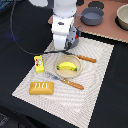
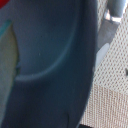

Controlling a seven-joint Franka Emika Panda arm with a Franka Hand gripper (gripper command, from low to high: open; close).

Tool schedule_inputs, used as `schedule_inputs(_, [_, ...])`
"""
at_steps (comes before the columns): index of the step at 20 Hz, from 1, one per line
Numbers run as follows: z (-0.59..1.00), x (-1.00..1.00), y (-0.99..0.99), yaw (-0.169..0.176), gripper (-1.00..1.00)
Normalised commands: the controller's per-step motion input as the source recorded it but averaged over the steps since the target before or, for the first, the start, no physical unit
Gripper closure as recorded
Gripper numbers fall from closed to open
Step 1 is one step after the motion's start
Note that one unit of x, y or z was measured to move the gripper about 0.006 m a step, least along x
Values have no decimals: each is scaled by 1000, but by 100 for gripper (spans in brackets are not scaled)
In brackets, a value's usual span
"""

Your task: Interact with the objects in diverse but meaningful ways.

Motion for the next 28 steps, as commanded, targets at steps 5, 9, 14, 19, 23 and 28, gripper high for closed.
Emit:
schedule_inputs(5, [-47,5,-67,4,100])
schedule_inputs(9, [-57,9,-39,7,100])
schedule_inputs(14, [-38,27,-13,8,100])
schedule_inputs(19, [-5,50,0,9,100])
schedule_inputs(23, [359,129,80,0,100])
schedule_inputs(28, [363,29,29,0,100])
